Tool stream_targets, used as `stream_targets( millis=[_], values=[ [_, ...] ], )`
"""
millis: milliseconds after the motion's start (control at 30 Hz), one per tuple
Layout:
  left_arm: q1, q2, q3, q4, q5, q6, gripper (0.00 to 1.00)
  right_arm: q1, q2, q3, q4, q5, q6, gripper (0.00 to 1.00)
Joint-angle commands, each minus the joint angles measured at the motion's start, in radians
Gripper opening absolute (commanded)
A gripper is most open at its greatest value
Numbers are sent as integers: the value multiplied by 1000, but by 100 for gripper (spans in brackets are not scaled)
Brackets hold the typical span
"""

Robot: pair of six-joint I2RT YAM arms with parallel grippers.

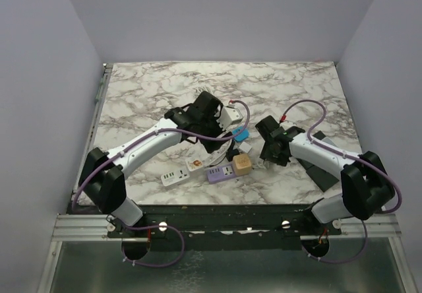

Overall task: Insert the plug
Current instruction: Move the socket to the center of the board.

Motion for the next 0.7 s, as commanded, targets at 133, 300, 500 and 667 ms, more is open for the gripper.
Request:
stream_targets(
  millis=[133, 300, 500, 667],
  values=[
    [-77, 119, 97, 19, 39, 36, 75, -33, -147, -31, -169, 130, 169, 44],
    [-79, 133, 76, 23, 62, 64, 74, -38, -300, -38, -244, 179, 187, 41],
    [-79, 129, 83, 25, 38, 80, 76, -44, -262, -15, -243, 176, 96, 47],
    [-76, 109, 90, 22, -38, 102, 77, -44, -231, -23, -225, 153, 42, 54]
  ],
)
